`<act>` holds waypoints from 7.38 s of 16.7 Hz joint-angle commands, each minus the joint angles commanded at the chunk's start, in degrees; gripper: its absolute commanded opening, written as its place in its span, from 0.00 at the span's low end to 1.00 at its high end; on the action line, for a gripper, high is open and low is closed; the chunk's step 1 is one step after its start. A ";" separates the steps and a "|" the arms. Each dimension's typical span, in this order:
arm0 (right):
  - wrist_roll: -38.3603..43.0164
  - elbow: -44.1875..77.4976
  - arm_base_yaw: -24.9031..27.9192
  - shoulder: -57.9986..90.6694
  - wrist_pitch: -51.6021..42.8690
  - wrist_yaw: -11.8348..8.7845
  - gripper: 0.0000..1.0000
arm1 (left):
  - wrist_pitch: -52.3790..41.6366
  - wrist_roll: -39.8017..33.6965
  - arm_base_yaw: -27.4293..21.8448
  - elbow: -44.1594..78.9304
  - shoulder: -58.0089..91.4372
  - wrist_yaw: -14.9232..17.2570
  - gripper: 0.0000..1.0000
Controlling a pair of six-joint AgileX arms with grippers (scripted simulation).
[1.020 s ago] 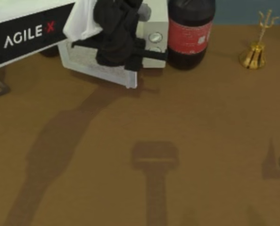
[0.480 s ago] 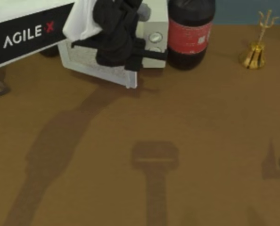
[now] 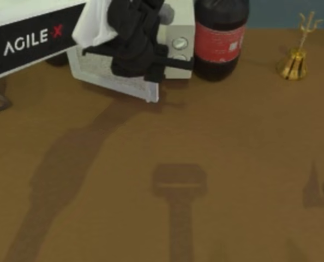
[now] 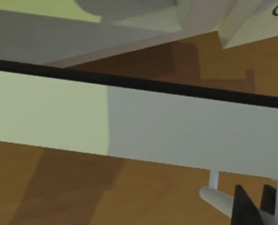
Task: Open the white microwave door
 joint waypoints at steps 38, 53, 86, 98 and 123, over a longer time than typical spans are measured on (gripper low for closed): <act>0.00 0.00 0.00 0.00 0.00 0.00 1.00 | 2.57 5.69 0.95 -6.41 -4.05 3.81 0.00; 0.00 0.00 0.00 0.00 0.00 0.00 1.00 | 4.30 12.28 3.06 -11.43 -8.03 7.03 0.00; 0.00 0.00 0.00 0.00 0.00 0.00 1.00 | 5.16 18.96 5.19 -15.76 -11.35 10.93 0.00; 0.00 0.00 0.00 0.00 0.00 0.00 1.00 | 5.16 18.96 5.19 -15.76 -11.35 10.93 0.00; 0.00 0.00 0.00 0.00 0.00 0.00 1.00 | 5.12 26.18 7.77 -19.19 -14.15 15.07 0.00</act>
